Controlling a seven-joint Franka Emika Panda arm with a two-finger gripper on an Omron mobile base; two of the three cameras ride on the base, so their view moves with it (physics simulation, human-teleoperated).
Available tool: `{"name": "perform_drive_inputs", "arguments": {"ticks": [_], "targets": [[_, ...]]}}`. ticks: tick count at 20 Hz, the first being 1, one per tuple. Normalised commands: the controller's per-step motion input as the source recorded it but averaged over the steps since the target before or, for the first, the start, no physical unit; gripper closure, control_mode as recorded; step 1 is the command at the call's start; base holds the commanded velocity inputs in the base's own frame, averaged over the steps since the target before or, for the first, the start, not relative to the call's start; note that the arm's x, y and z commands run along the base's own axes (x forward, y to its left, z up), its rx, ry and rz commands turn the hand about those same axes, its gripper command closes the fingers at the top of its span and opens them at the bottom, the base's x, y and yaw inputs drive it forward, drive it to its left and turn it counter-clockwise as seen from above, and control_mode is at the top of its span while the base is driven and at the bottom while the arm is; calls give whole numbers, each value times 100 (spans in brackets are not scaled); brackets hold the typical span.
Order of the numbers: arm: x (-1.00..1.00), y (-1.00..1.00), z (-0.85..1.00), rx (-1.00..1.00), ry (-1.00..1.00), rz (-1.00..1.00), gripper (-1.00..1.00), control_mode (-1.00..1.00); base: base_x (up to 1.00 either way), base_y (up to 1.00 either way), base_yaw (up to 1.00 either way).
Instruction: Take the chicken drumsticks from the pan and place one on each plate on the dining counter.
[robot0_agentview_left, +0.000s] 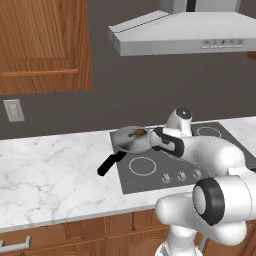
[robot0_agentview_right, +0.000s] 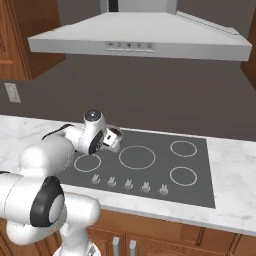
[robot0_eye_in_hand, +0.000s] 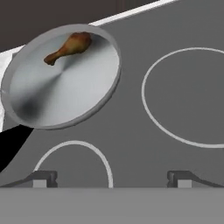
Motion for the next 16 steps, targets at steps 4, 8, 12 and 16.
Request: {"name": "perform_drive_inputs", "arguments": {"ticks": [4, 8, 12, 16], "targets": [[97, 33, -3, -1, 1, -5, -100, -100, 0, 0, 0], [76, 27, 4, -2, 5, 1, -100, -100, 0, 0, 0], [40, 19, 4, -16, 16, 22, -100, -100, 0, 0, 0], [30, 9, -5, -30, 6, 33, -100, -100, 0, 0, 0]]}}
